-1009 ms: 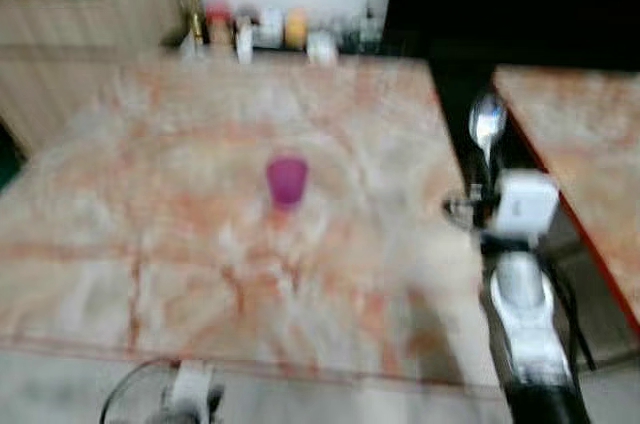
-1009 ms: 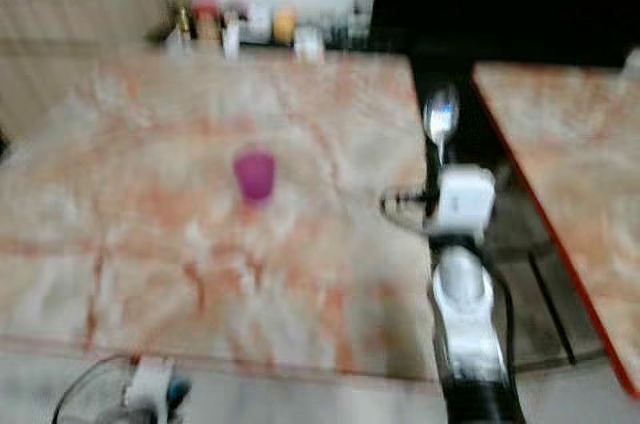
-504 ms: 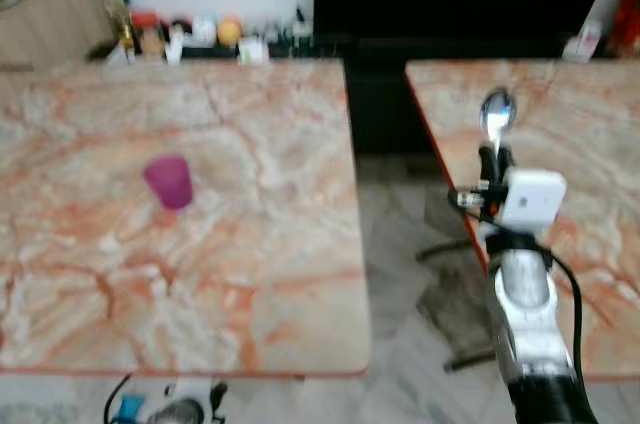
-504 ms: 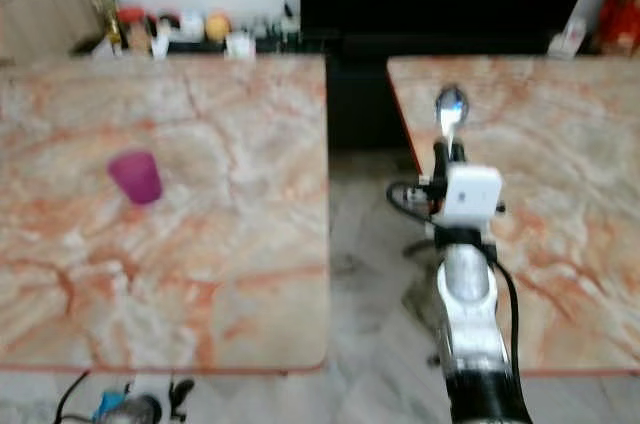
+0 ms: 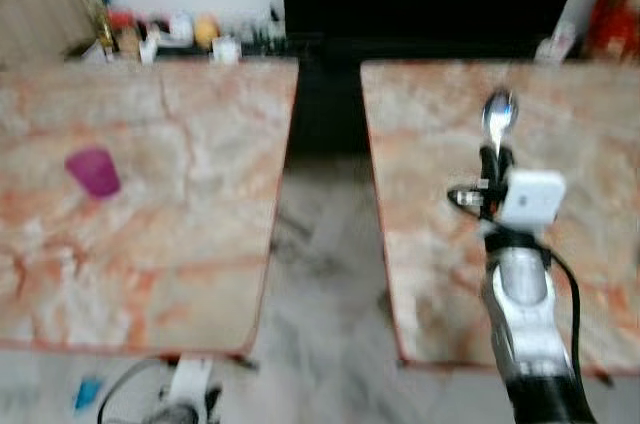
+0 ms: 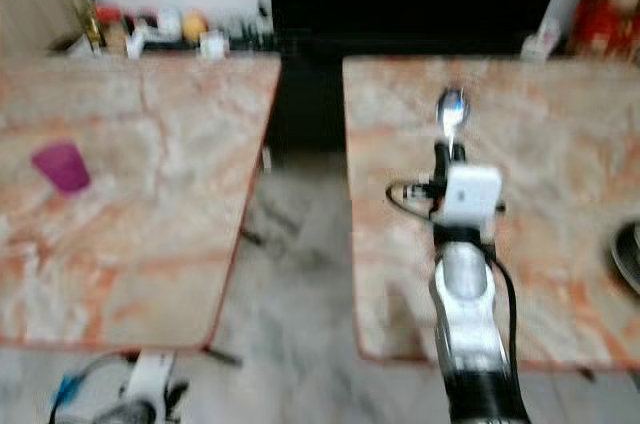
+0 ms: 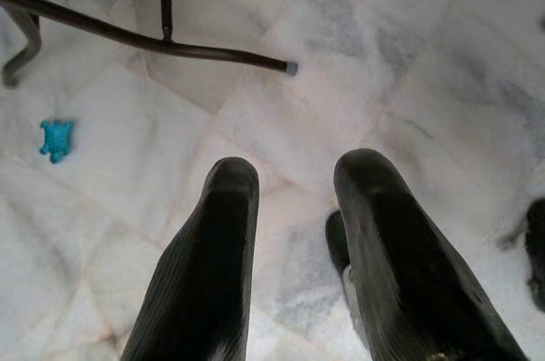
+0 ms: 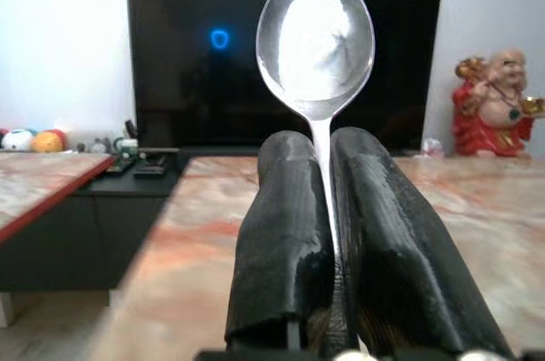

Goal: Setting the table

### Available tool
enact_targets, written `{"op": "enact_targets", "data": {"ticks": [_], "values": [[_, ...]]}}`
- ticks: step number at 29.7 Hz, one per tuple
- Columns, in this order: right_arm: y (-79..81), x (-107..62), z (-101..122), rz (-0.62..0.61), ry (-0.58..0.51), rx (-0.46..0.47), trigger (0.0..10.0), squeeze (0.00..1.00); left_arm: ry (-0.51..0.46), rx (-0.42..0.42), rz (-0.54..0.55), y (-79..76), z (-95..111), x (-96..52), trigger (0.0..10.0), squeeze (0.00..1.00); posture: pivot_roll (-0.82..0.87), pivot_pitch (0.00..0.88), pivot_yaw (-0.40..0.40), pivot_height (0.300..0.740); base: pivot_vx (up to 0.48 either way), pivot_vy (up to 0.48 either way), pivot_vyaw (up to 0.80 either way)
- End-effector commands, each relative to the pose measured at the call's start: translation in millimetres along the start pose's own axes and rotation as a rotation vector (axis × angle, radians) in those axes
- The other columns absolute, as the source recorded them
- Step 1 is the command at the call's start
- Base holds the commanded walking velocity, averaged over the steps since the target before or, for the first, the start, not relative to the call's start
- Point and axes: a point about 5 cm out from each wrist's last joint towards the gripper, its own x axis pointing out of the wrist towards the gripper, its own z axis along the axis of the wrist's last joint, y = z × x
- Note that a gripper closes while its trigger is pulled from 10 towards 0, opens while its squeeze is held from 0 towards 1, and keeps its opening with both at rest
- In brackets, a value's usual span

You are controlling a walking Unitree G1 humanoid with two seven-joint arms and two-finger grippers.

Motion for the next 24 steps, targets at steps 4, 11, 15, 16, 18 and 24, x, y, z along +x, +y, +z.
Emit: {"op": "enact_targets", "data": {"ticks": [4,11,15,16,18,24], "values": [[-3.4,2.0,4.5,-0.004,-0.014,-0.003,10.0,0.0,0.023,-0.002,-0.021,-8.1,-5.1,-0.2,10.0,0.0,-0.04,0.0,0.035,0.74,0.0,-0.48,0.0],[-2.5,1.8,5.9,0.016,-0.022,-0.034,10.0,0.0,0.025,0.0,-0.02,-7.0,-5.9,-0.4,10.0,0.0,-0.05,0.0,0.037,0.74,0.0,-0.48,0.13],[-2.6,1.9,5.7,0.012,-0.02,-0.017,10.0,0.0,0.026,0.001,-0.018,-6.2,-6.3,-0.6,10.0,0.0,-0.05,0.0,0.038,0.74,0.0,-0.48,0.54],[-2.8,1.9,5.6,0.01,-0.018,-0.014,10.0,0.0,0.026,0.001,-0.018,-6.1,-6.4,-0.6,10.0,0.0,-0.05,0.0,0.038,0.74,0.0,-0.48,0.0],[-3.0,1.9,5.6,0.01,-0.017,-0.011,10.0,0.0,0.027,0.002,-0.019,-5.9,-6.6,-0.7,10.0,0.0,-0.05,0.0,0.039,0.74,0.0,-0.48,0.0],[-4.5,1.6,5.2,0.003,-0.012,-0.015,10.0,0.0,0.028,0.002,-0.02,-5.8,-6.9,-0.7,10.0,0.0,-0.05,0.0,0.04,0.74,0.0,-0.48,0.0]]}}
